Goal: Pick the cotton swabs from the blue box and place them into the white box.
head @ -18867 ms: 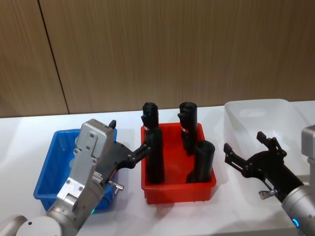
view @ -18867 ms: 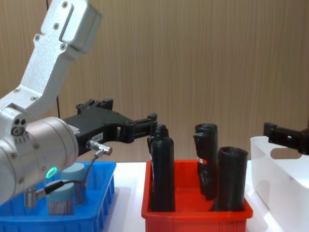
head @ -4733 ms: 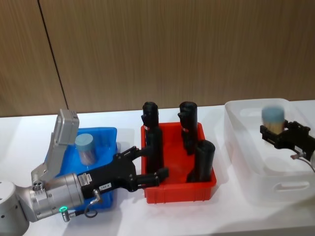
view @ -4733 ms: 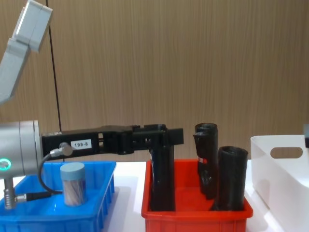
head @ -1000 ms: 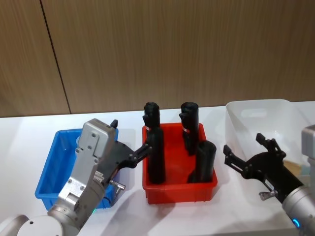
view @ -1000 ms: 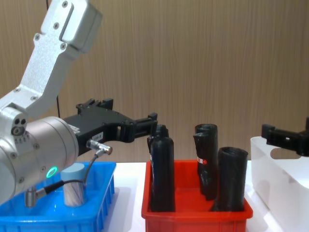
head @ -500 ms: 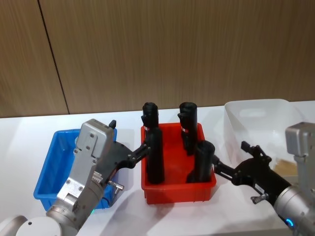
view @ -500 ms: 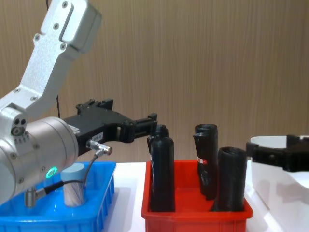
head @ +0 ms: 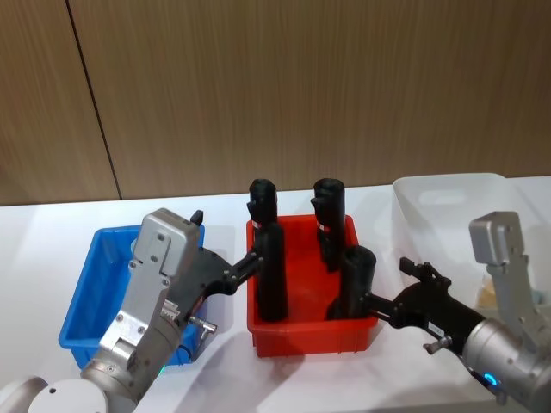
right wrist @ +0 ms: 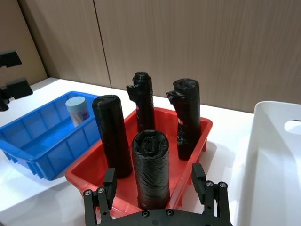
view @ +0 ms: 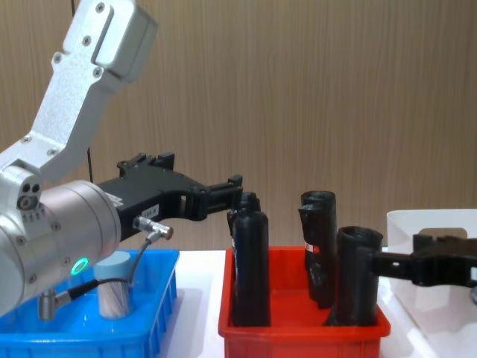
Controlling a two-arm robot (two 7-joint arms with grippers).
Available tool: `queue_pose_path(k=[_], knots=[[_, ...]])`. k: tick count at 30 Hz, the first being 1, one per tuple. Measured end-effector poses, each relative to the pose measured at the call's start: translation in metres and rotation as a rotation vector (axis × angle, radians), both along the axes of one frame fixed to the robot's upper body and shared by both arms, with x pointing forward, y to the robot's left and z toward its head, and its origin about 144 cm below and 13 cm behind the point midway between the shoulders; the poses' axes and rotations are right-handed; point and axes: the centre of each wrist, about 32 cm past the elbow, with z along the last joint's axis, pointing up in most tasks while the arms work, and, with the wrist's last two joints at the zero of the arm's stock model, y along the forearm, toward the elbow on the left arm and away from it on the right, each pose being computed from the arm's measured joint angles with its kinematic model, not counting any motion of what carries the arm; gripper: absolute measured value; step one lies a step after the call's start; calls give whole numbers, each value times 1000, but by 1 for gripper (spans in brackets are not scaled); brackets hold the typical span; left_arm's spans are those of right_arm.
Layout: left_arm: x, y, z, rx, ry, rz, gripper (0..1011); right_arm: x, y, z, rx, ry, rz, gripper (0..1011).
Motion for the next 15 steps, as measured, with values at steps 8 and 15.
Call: queue_pose_path(k=[8,15], knots=[[0,0,0,0,0,0,1004,18,4,-3,-3,26,30,1002],[0,0,0,0,0,0,1004,30,8,-5,-4,40,46,1001]])
